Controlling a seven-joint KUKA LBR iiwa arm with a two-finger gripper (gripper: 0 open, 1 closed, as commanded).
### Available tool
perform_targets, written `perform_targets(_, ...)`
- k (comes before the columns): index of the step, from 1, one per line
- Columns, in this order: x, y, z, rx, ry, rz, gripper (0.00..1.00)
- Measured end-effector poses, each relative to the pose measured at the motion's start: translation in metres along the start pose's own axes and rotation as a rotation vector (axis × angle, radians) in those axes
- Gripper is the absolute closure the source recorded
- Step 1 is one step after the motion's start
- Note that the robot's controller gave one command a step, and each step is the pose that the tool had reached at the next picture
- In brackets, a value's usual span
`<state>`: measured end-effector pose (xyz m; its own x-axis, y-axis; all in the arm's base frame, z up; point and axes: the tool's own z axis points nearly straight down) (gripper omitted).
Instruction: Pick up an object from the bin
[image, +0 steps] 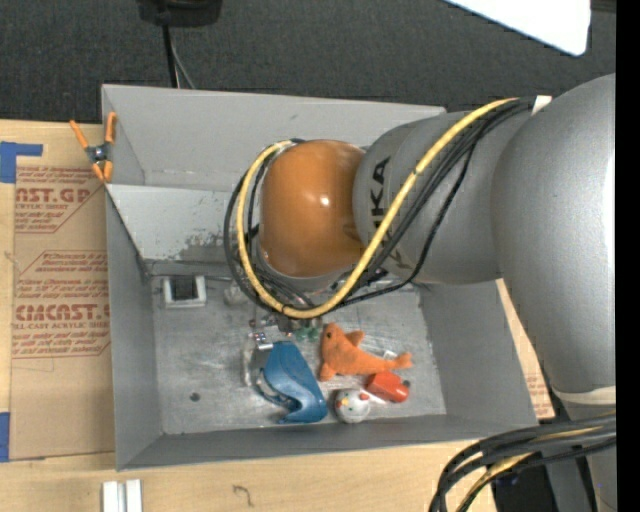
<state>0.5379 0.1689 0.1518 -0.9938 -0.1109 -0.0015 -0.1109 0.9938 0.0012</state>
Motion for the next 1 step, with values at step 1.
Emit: perform_targets(1, -0.0025, -0.0414, 0.0653, -0.001, 0.001, -0.151, 1.0)
